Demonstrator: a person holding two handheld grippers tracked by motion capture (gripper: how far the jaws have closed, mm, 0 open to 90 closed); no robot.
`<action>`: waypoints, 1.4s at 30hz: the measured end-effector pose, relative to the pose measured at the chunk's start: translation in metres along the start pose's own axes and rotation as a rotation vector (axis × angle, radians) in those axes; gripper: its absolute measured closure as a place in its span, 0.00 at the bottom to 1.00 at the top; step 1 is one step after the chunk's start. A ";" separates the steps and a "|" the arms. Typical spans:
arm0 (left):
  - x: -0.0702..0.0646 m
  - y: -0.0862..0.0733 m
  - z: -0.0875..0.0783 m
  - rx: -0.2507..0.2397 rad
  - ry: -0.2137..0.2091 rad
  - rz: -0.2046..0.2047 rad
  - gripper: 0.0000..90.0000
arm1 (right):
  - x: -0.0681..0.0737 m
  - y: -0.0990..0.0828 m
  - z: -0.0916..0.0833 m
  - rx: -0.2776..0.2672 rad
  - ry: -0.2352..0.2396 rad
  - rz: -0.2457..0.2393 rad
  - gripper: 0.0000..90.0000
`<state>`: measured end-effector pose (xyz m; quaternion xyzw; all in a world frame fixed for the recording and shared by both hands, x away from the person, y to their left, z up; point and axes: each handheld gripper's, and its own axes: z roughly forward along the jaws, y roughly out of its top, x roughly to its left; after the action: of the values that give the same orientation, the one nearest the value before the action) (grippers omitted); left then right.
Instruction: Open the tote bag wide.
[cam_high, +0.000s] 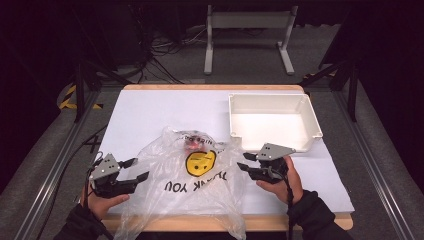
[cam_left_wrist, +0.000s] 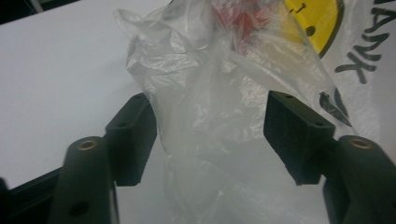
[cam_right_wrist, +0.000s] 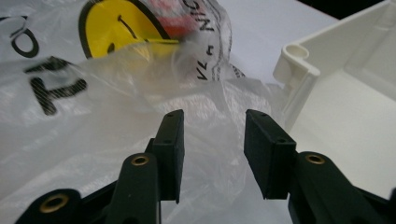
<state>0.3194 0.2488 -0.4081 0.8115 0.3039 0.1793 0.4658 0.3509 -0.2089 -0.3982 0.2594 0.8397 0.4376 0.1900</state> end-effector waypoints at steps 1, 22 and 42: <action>-0.003 0.002 -0.001 0.000 -0.013 0.012 0.34 | 0.002 0.002 -0.003 -0.010 -0.002 -0.006 0.65; -0.042 -0.002 0.007 0.094 -0.091 0.131 0.37 | 0.055 0.013 -0.024 -0.068 0.148 -0.122 0.58; -0.019 -0.021 0.052 0.268 -0.109 0.072 0.82 | 0.095 0.009 -0.003 0.015 0.307 -0.206 0.27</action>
<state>0.3280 0.2105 -0.4528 0.8852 0.2702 0.1093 0.3627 0.2765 -0.1498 -0.3976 0.1034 0.8842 0.4442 0.1014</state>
